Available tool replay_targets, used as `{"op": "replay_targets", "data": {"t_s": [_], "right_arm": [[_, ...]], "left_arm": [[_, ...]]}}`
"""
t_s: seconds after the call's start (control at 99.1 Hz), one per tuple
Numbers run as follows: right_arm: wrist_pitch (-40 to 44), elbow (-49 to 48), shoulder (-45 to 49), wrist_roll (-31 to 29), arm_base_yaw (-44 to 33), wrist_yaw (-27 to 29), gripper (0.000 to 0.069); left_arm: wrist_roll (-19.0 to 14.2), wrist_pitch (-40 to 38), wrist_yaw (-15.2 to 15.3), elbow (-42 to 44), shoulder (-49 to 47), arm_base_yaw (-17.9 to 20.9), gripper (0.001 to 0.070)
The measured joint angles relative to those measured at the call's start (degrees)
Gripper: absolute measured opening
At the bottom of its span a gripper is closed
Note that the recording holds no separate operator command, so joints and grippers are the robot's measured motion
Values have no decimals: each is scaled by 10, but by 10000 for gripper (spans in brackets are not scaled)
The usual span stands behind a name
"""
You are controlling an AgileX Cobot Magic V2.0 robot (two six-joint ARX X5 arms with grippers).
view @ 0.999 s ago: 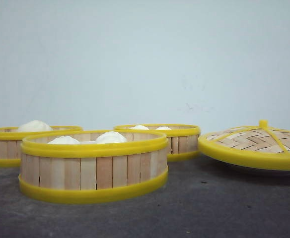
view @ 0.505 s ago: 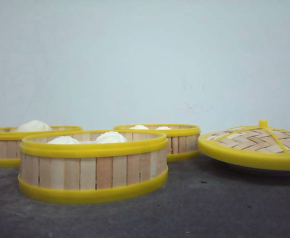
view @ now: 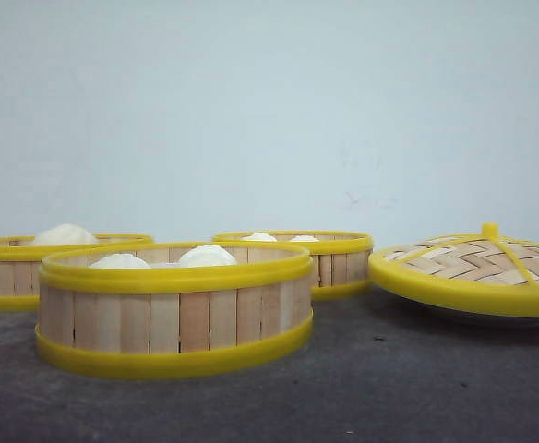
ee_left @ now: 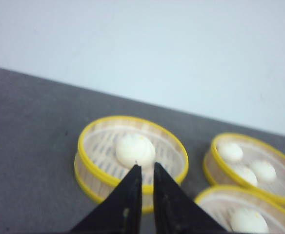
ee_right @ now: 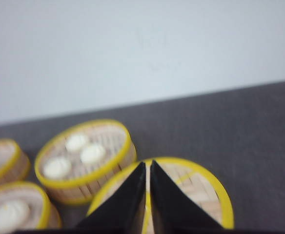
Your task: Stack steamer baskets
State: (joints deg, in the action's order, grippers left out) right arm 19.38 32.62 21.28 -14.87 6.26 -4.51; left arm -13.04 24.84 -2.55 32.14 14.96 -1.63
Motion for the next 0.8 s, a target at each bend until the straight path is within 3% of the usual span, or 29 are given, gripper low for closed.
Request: {"op": "replay_targets", "data": {"t_s": [0.121, 0.293, 0.666, 0.747, 0.797], "right_arm": [[70, 76, 88, 30, 0, 0, 10], [116, 116, 186, 56, 0, -14, 10], [163, 115, 272, 74, 0, -30, 10], [162, 115, 271, 77, 0, -30, 31], [162, 115, 271, 79, 0, -29, 113]], "left_arm": [[34, 75, -33, 78, 83, 0, 15], [76, 126, -35, 122, 181, 0, 15], [90, 132, -35, 122, 266, 0, 17], [90, 132, -35, 122, 267, 0, 77], [90, 132, -35, 122, 267, 0, 170]]}}
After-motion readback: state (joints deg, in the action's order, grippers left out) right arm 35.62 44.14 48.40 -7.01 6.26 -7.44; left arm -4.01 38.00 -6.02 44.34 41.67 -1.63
